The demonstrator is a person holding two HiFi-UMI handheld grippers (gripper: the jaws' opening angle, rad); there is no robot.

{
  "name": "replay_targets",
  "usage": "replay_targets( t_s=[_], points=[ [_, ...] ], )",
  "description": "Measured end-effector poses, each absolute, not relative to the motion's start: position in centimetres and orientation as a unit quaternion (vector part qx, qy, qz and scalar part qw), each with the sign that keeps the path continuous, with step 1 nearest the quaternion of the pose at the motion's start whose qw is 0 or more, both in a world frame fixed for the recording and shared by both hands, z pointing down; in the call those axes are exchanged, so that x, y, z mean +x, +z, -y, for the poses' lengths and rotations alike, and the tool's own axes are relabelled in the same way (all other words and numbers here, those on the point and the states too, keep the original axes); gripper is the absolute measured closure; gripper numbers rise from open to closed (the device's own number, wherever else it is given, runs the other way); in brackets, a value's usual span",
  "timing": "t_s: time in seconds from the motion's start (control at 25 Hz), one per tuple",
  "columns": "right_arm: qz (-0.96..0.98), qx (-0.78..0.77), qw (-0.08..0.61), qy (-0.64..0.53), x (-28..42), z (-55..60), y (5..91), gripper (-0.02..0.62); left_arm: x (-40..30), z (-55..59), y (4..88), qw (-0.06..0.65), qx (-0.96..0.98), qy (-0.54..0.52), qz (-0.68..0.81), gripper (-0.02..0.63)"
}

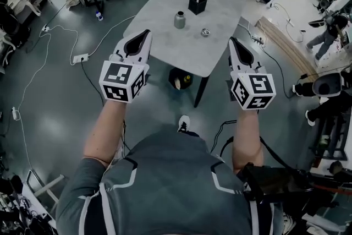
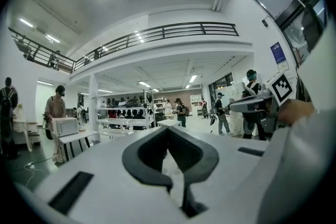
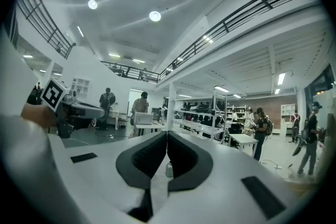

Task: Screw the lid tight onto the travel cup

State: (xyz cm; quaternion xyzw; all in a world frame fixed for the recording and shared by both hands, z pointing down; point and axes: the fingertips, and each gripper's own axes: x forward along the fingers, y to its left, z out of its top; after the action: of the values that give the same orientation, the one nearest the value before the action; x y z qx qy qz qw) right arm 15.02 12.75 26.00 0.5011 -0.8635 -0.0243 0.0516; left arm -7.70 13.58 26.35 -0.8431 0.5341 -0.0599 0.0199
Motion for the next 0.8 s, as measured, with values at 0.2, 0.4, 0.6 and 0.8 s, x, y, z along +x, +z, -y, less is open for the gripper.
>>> replay_targets(
  t_s=[0.2, 0.4, 0.6, 0.8],
  points=[
    [0.87, 0.491, 0.05, -0.02, 17.6, -7.8, 26.5, 0.568, -4.4, -9.3, 26.3, 0.038, -0.853, -0.063, -0.516, 0.597],
    [0.876, 0.479, 0.049, -0.021, 19.9, -4.9, 26.7, 0.568, -2.6, -5.8, 26.9, 0.017, -0.846, -0.062, -0.53, 0.597],
    [0.878, 0.476, 0.044, -0.012, 21.1, -2.3, 27.5, 0.568, -1.8, -2.8, 27.6, 0.01, -0.844, -0.07, -0.532, 0.597],
    [0.874, 0.483, 0.059, -0.006, 20.9, 1.0, 28.4, 0.568, -1.9, 0.7, 28.3, 0.003, -0.85, -0.074, -0.521, 0.597]
  ],
)
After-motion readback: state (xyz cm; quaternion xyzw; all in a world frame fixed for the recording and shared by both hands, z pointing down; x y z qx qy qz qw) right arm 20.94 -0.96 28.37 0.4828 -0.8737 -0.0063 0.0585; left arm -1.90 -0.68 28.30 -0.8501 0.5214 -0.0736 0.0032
